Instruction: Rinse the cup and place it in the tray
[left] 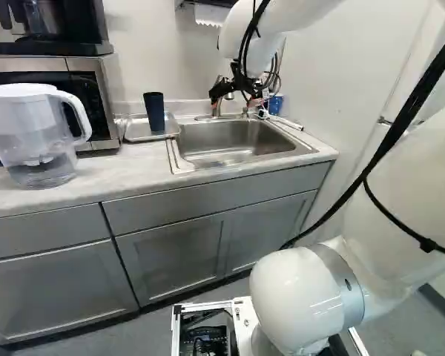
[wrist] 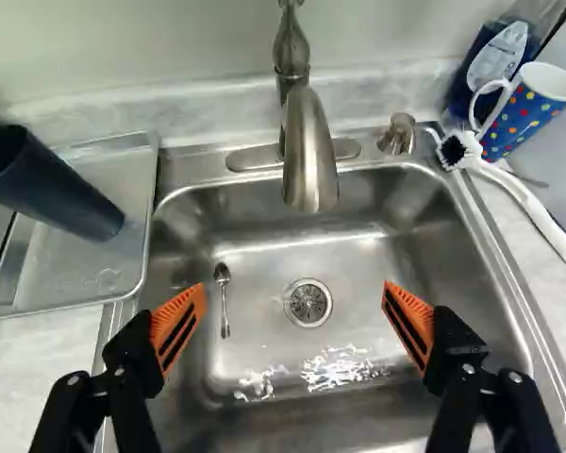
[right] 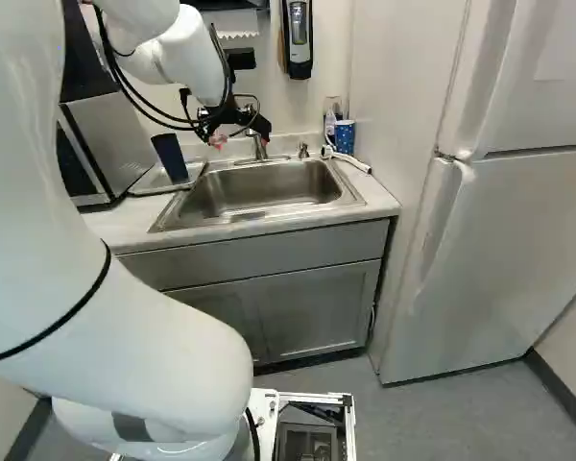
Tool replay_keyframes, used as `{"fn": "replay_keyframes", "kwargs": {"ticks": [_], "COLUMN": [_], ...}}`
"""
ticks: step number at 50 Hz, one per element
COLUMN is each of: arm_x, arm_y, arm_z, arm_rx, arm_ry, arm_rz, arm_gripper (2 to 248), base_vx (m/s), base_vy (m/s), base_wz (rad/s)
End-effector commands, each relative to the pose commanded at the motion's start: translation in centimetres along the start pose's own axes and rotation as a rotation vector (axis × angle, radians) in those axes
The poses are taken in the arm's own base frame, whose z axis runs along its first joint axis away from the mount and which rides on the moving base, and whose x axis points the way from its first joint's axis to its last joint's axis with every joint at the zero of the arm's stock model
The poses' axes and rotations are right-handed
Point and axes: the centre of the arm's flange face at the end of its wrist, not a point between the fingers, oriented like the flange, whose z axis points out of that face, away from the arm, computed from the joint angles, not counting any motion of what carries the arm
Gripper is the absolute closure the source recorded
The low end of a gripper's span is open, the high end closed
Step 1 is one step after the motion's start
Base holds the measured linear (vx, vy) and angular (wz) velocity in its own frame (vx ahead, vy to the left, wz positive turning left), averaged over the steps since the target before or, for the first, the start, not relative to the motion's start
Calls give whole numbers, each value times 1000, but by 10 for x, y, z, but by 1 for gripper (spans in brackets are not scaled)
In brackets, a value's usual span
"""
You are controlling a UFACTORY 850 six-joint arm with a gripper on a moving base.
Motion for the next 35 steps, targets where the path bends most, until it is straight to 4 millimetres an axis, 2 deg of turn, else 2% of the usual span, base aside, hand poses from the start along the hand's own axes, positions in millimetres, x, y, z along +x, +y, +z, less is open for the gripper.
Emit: {"fn": "replay_keyframes", "kwargs": {"ticks": [15, 35], "arm_x": [-9, -9], "arm_y": [0, 0], "arm_z": [0, 0], "arm_rx": [-4, -4], "arm_ry": [-98, -100], "arm_rz": [0, 0], "arm_gripper": [3, 3], "base_vx": [0, 0], "base_vy": [0, 0], "base_wz": [0, 0]}}
